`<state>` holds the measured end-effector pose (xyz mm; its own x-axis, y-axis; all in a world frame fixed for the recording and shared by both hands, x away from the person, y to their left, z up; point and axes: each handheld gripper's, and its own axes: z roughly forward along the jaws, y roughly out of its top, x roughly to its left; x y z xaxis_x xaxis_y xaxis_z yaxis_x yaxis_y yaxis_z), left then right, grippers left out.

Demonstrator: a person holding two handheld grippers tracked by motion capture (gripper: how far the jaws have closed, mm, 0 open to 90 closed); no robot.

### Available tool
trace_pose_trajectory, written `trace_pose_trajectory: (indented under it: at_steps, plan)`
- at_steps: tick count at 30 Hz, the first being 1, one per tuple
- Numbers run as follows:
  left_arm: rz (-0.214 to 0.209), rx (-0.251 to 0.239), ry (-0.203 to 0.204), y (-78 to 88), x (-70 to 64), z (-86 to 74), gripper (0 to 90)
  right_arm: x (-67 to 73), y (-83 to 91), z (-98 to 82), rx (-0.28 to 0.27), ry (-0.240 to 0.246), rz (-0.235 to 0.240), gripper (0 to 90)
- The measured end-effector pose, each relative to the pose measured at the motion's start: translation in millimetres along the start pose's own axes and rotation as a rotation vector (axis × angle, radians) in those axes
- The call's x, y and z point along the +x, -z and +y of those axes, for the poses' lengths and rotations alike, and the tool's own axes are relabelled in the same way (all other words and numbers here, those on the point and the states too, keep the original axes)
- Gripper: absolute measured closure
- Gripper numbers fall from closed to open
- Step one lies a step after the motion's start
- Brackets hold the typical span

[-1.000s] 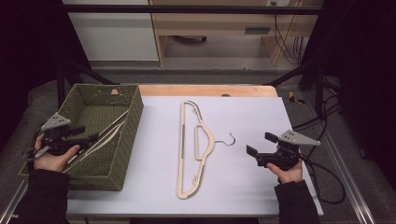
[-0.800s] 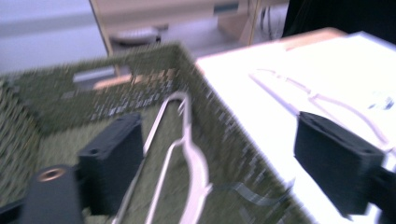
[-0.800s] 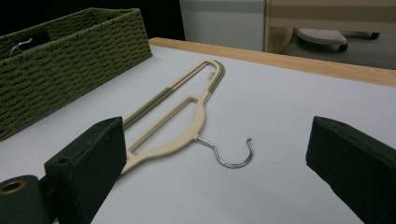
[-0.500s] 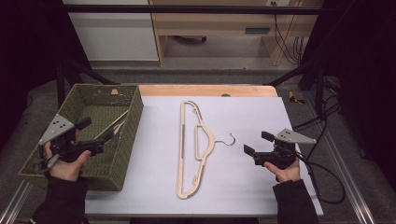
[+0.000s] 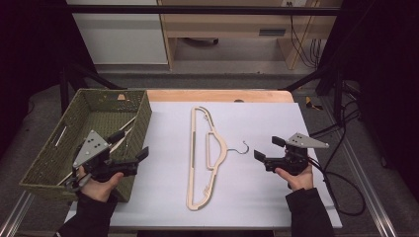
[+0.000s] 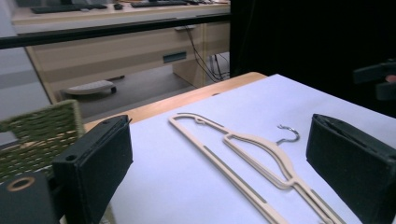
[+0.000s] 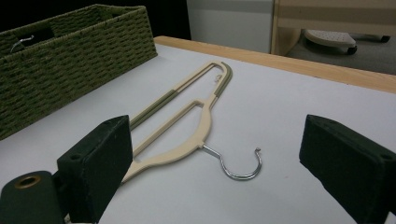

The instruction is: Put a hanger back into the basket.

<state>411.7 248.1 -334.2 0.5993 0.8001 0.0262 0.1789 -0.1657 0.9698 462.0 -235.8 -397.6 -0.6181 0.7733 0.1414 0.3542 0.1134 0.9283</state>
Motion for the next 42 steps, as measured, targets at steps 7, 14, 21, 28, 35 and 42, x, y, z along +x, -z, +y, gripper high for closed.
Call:
trace_pose_trajectory:
  at_steps: [7, 14, 21, 28, 35, 42]
  plan:
    - [-0.048, 0.032, -0.006, -15.5, -14.9, -8.3, 5.4, 1.1, -13.9, 2.7, 0.015, 0.011, 0.01, 10.4]
    - [-0.105, 0.07, -0.026, -29.9, -29.0, -17.4, 5.4, -2.1, -33.7, 1.9, 0.04, 0.005, 0.016, 14.7]
    - [-0.128, 0.106, -0.048, -40.3, -37.5, -25.2, 4.8, -9.2, -59.5, -1.9, 0.082, 0.007, 0.008, 20.0]
    - [-0.153, 0.145, -0.035, -52.1, -39.9, -34.3, 4.3, -11.8, -84.5, -12.3, 0.167, 0.027, 0.006, 31.2]
    - [-0.173, 0.169, -0.021, -58.6, -40.6, -40.0, 4.3, -13.0, -101.4, -21.8, 0.234, 0.045, 0.005, 42.4]
    - [-0.182, 0.179, -0.009, -61.6, -38.9, -43.2, 4.4, -16.2, -115.9, -33.6, 0.307, 0.066, -0.012, 56.3]
